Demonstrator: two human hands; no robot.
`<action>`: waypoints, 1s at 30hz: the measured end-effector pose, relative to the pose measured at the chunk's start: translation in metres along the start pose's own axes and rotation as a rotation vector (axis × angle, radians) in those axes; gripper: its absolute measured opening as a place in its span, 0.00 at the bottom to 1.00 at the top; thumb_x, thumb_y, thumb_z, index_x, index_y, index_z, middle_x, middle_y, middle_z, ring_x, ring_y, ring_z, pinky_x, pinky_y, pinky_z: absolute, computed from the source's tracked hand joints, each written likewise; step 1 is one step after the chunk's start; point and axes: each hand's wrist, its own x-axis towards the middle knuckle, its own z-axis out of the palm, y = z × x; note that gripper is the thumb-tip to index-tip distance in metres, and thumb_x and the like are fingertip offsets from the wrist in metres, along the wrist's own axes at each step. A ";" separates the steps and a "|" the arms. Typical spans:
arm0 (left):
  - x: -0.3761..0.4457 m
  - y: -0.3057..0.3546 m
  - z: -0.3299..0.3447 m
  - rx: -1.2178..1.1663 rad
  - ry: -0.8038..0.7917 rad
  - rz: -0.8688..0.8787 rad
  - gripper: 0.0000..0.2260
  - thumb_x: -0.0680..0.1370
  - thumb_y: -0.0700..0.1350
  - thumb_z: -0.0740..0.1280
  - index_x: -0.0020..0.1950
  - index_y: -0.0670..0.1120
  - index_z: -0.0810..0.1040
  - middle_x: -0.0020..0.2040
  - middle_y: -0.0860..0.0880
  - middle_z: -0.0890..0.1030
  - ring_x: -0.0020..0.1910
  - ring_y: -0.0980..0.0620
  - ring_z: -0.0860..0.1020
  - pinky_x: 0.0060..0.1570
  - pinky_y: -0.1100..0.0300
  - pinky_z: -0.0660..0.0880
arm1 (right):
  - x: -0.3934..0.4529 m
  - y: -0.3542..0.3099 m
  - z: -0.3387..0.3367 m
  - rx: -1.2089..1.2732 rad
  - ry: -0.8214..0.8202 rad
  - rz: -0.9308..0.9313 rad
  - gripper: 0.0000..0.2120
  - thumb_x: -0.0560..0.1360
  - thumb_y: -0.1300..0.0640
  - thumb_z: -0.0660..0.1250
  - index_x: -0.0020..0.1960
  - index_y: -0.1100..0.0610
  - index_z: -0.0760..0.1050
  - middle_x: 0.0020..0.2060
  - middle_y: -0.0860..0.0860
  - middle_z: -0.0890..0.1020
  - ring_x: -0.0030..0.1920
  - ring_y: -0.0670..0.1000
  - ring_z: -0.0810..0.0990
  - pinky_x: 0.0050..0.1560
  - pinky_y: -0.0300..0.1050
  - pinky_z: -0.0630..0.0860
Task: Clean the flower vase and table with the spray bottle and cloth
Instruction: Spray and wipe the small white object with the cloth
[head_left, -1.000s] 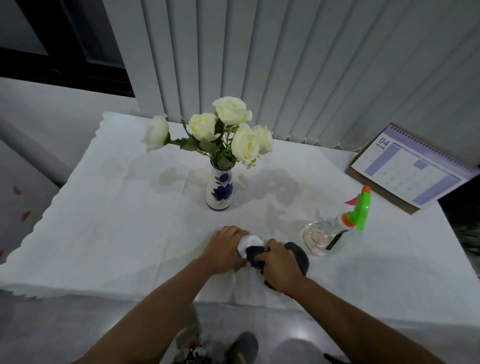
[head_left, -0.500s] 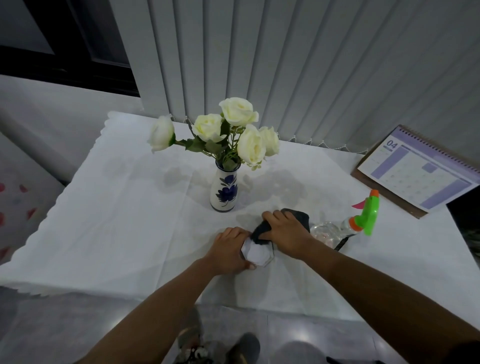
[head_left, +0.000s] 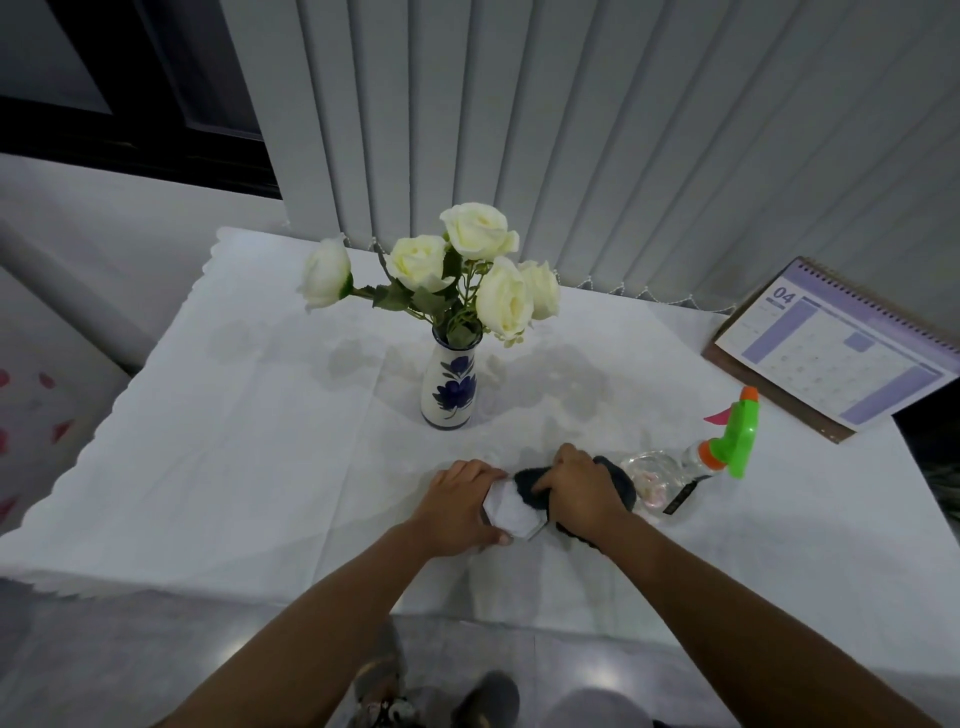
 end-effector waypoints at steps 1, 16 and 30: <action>0.000 0.000 0.000 0.004 0.002 -0.005 0.40 0.64 0.64 0.74 0.72 0.52 0.66 0.67 0.53 0.71 0.66 0.52 0.67 0.63 0.59 0.60 | 0.005 -0.004 -0.003 -0.006 -0.002 -0.022 0.14 0.74 0.60 0.67 0.56 0.46 0.82 0.53 0.56 0.72 0.53 0.59 0.73 0.53 0.48 0.71; -0.004 -0.010 0.006 -0.050 0.078 0.054 0.41 0.62 0.66 0.74 0.71 0.50 0.70 0.63 0.51 0.74 0.63 0.52 0.70 0.63 0.62 0.60 | -0.009 -0.011 0.006 0.026 -0.080 -0.249 0.13 0.75 0.53 0.67 0.57 0.39 0.79 0.58 0.48 0.69 0.58 0.52 0.64 0.57 0.49 0.64; -0.003 0.000 0.000 -0.024 0.054 -0.010 0.39 0.62 0.66 0.74 0.69 0.52 0.69 0.63 0.53 0.73 0.61 0.52 0.70 0.58 0.61 0.63 | -0.060 -0.002 0.037 0.255 0.325 0.009 0.14 0.69 0.65 0.71 0.51 0.52 0.84 0.44 0.56 0.78 0.46 0.59 0.77 0.52 0.51 0.77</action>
